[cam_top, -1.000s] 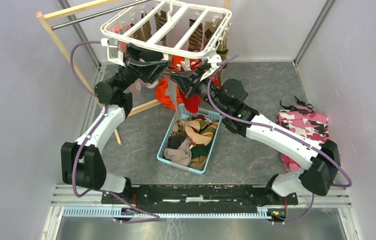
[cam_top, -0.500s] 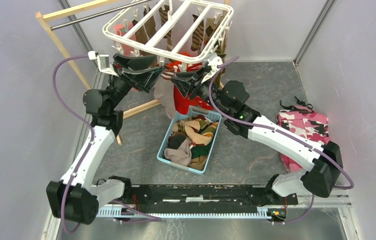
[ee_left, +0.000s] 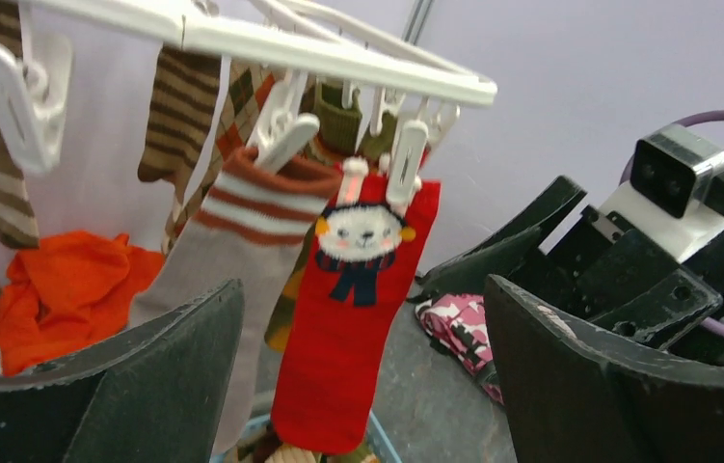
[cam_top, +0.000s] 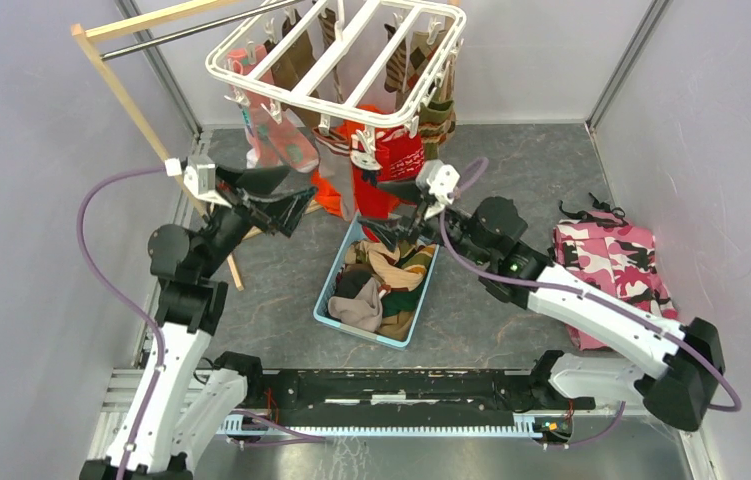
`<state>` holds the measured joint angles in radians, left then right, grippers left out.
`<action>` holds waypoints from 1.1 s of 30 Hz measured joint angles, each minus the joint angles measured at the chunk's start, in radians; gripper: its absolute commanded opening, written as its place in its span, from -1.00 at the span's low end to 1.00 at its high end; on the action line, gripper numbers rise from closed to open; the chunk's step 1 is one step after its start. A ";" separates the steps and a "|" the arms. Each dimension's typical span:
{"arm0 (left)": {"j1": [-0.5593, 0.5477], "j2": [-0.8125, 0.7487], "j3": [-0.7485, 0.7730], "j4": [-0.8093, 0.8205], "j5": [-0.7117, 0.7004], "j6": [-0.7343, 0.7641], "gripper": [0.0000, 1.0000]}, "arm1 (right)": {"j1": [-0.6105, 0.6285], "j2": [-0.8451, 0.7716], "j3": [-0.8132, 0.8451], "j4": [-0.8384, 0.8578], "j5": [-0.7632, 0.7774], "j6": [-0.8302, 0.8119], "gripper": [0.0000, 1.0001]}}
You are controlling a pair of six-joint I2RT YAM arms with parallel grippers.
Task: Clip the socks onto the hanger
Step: Pick up the sock from the bin.
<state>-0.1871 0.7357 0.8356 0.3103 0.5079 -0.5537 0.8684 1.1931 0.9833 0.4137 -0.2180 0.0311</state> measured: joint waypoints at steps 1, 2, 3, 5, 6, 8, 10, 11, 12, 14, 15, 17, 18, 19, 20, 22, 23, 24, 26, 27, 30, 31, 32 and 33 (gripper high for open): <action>0.000 -0.028 -0.021 -0.021 0.000 0.007 1.00 | 0.000 -0.031 -0.030 -0.010 -0.009 -0.017 0.54; 0.000 -0.052 -0.040 -0.036 0.000 0.013 1.00 | 0.000 -0.051 -0.048 -0.016 -0.015 -0.029 0.55; 0.000 -0.080 -0.066 -0.055 0.000 0.018 1.00 | 0.000 -0.076 -0.071 -0.024 -0.020 -0.044 0.56; 0.000 -0.134 -0.119 -0.090 0.000 0.026 1.00 | 0.000 -0.118 -0.113 -0.036 -0.031 -0.069 0.57; 0.000 -0.158 -0.148 -0.102 0.002 0.028 1.00 | 0.000 -0.140 -0.138 -0.041 -0.038 -0.082 0.57; 0.000 -0.192 -0.200 -0.120 0.009 0.028 1.00 | 0.000 -0.168 -0.179 -0.045 -0.050 -0.092 0.57; 0.000 -0.217 -0.266 -0.144 0.019 0.028 1.00 | 0.000 -0.195 -0.237 -0.047 -0.069 -0.099 0.57; 0.000 -0.220 -0.294 -0.153 0.025 0.027 1.00 | 0.000 -0.203 -0.266 -0.049 -0.079 -0.100 0.57; 0.000 -0.220 -0.314 -0.161 0.027 0.026 1.00 | 0.000 -0.207 -0.294 -0.051 -0.089 -0.100 0.57; 0.000 -0.215 -0.360 -0.183 0.036 0.016 1.00 | 0.000 -0.204 -0.351 -0.057 -0.110 -0.096 0.56; 0.000 -0.211 -0.375 -0.193 0.041 0.013 0.98 | 0.000 -0.200 -0.374 -0.060 -0.121 -0.093 0.55; 0.000 -0.203 -0.402 -0.212 0.047 0.001 0.95 | 0.000 -0.181 -0.419 -0.066 -0.137 -0.082 0.49; 0.000 -0.200 -0.415 -0.215 0.048 -0.005 0.93 | 0.000 -0.170 -0.431 -0.069 -0.139 -0.077 0.45; 0.000 -0.200 -0.427 -0.215 0.048 -0.011 0.91 | 0.000 -0.154 -0.441 -0.074 -0.138 -0.069 0.40; 0.000 -0.199 -0.438 -0.216 0.048 -0.013 0.86 | 0.000 -0.136 -0.447 -0.078 -0.137 -0.054 0.35; 0.000 -0.202 -0.463 -0.212 0.045 -0.025 0.77 | 0.001 -0.089 -0.448 -0.073 -0.127 -0.014 0.34; 0.000 -0.202 -0.476 -0.211 0.043 -0.034 0.75 | 0.003 -0.068 -0.448 -0.069 -0.118 0.005 0.33; 0.000 -0.203 -0.488 -0.208 0.040 -0.042 0.74 | 0.009 -0.040 -0.448 -0.061 -0.105 0.030 0.33; 0.000 -0.202 -0.512 -0.203 0.030 -0.060 0.72 | 0.023 0.016 -0.441 -0.056 -0.065 0.070 0.26; 0.000 -0.201 -0.520 -0.204 0.024 -0.064 0.72 | 0.030 0.044 -0.436 -0.057 -0.044 0.091 0.21; 0.000 -0.197 -0.537 -0.204 0.017 -0.080 0.72 | 0.043 0.124 -0.409 -0.064 0.013 0.167 0.15; 0.000 -0.196 -0.540 -0.204 0.016 -0.085 0.72 | 0.045 0.145 -0.398 -0.068 0.023 0.189 0.13; 0.000 -0.197 -0.542 -0.204 0.016 -0.087 0.71 | 0.049 0.164 -0.386 -0.069 0.034 0.211 0.09; 0.000 -0.198 -0.542 -0.204 0.016 -0.090 0.71 | 0.053 0.178 -0.375 -0.069 0.041 0.229 0.06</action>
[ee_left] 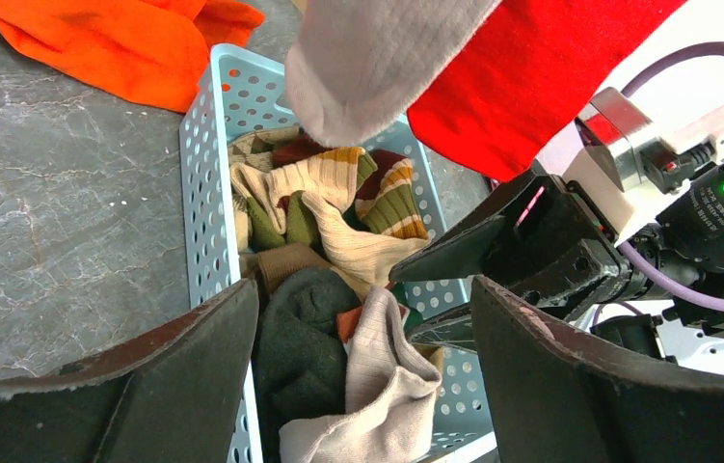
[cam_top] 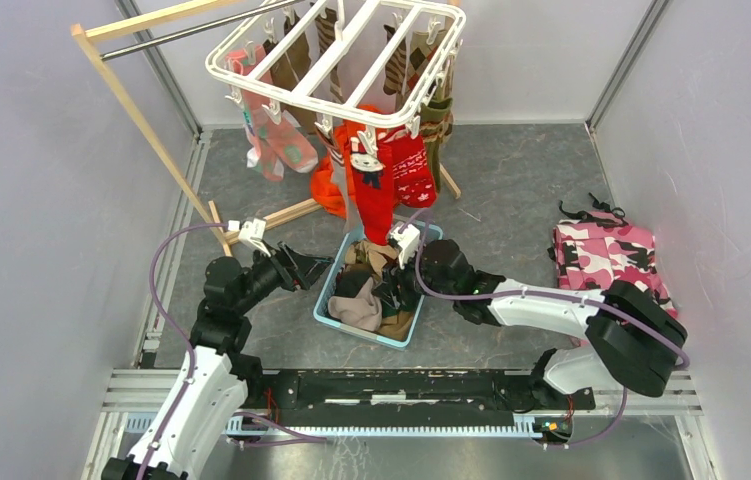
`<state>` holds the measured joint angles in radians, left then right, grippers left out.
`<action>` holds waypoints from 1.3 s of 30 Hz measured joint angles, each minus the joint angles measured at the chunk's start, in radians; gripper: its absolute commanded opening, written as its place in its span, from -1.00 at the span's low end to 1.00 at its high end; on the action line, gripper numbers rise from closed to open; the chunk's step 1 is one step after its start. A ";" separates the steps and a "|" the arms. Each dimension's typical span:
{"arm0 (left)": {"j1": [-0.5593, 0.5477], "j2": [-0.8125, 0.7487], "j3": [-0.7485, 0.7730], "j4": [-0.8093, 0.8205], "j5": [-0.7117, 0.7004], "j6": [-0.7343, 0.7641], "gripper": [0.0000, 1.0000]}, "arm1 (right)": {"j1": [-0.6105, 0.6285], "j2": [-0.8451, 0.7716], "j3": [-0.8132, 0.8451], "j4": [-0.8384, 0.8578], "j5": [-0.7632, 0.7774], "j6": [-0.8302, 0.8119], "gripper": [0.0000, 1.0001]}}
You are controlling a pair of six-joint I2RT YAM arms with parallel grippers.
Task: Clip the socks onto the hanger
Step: Pick up the sock from the bin.
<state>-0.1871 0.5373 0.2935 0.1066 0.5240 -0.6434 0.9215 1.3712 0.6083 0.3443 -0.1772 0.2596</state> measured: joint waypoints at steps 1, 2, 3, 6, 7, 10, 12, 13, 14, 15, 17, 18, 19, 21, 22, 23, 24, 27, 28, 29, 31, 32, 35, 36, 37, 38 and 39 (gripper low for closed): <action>0.000 0.000 0.000 0.000 0.000 -0.001 0.71 | 0.002 0.012 0.008 0.000 0.006 0.016 0.00; 0.000 -0.001 0.000 0.000 0.000 -0.003 0.71 | 0.003 0.019 0.013 0.003 0.011 0.031 -0.08; 0.000 0.000 0.000 0.000 0.000 -0.003 0.71 | 0.006 0.022 0.015 0.005 0.016 0.042 -0.19; 0.000 0.000 0.000 0.000 0.000 -0.006 0.70 | 0.011 0.032 0.020 0.008 0.021 0.070 -0.51; 0.000 0.000 0.000 0.000 0.000 -0.006 0.70 | 0.011 0.034 0.021 0.009 0.021 0.074 -0.65; 0.000 -0.001 0.000 0.000 0.001 -0.010 0.70 | 0.013 0.034 0.023 0.010 0.016 0.080 -0.93; 0.000 -0.002 0.000 0.001 0.002 -0.011 0.70 | 0.013 0.034 0.024 0.014 0.009 0.079 -1.00; 0.000 -0.002 0.000 0.003 0.005 -0.013 0.71 | 0.013 0.032 0.024 0.014 0.005 0.077 -1.00; 0.000 -0.002 -0.002 0.011 0.011 -0.014 0.71 | 0.013 0.029 0.024 0.013 0.002 0.073 -1.00; 0.000 -0.001 -0.005 0.025 0.022 -0.020 0.71 | 0.013 0.021 0.024 0.012 0.000 0.063 -1.00; 0.000 0.002 -0.012 0.058 0.052 -0.042 0.72 | 0.013 -0.006 0.024 0.008 -0.001 0.041 -1.00; 0.000 0.004 -0.016 0.074 0.064 -0.049 0.72 | 0.013 -0.032 0.024 0.004 -0.002 0.021 -1.00; 0.000 0.008 -0.020 0.095 0.084 -0.062 0.73 | 0.013 -0.054 0.024 0.003 -0.001 0.005 -1.00; 0.000 0.015 -0.029 0.146 0.121 -0.089 0.74 | 0.013 -0.116 0.028 -0.003 -0.002 -0.047 -1.00; -0.005 0.020 -0.034 0.178 0.142 -0.102 0.75 | 0.013 -0.148 0.033 -0.003 -0.004 -0.080 -1.00; -0.010 0.022 -0.037 0.198 0.151 -0.109 0.77 | 0.013 -0.173 0.037 -0.003 -0.006 -0.107 -1.00; -0.023 0.026 -0.039 0.224 0.160 -0.117 0.79 | 0.013 -0.195 0.042 -0.002 -0.014 -0.158 -1.00; -0.101 0.035 -0.039 0.288 0.159 -0.126 0.81 | 0.013 -0.269 0.046 -0.006 -0.029 -0.235 -1.00; -0.139 0.040 -0.039 0.303 0.153 -0.125 0.82 | 0.013 -0.290 0.051 -0.017 -0.035 -0.269 -1.00; -0.177 0.047 -0.039 0.317 0.144 -0.121 0.82 | 0.013 -0.304 0.059 -0.028 -0.037 -0.294 -1.00; -0.251 0.062 -0.033 0.330 0.116 -0.100 0.83 | 0.013 -0.318 0.085 -0.055 -0.042 -0.338 -1.00; -0.286 0.072 -0.028 0.337 0.100 -0.083 0.83 | 0.013 -0.321 0.095 -0.063 -0.043 -0.349 -1.00; -0.366 0.104 -0.008 0.345 0.037 -0.003 0.84 | 0.013 -0.331 0.119 -0.086 -0.051 -0.383 -1.00; -0.390 0.115 0.002 0.345 0.017 0.033 0.84 | 0.013 -0.334 0.124 -0.096 -0.052 -0.389 -1.00; -0.411 0.127 0.010 0.345 -0.001 0.064 0.84 | 0.013 -0.335 0.127 -0.104 -0.055 -0.394 -1.00; -0.436 0.140 0.021 0.345 -0.021 0.108 0.84 | 0.013 -0.336 0.133 -0.118 -0.057 -0.400 -1.00; -0.460 0.152 0.032 0.346 -0.036 0.150 0.83 | 0.013 -0.336 0.138 -0.129 -0.059 -0.404 -1.00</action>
<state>-0.6472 0.6891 0.3256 0.4522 0.4881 -0.4938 0.9340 1.0351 0.7460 0.2157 -0.2359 -0.1448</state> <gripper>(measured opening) 0.918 0.004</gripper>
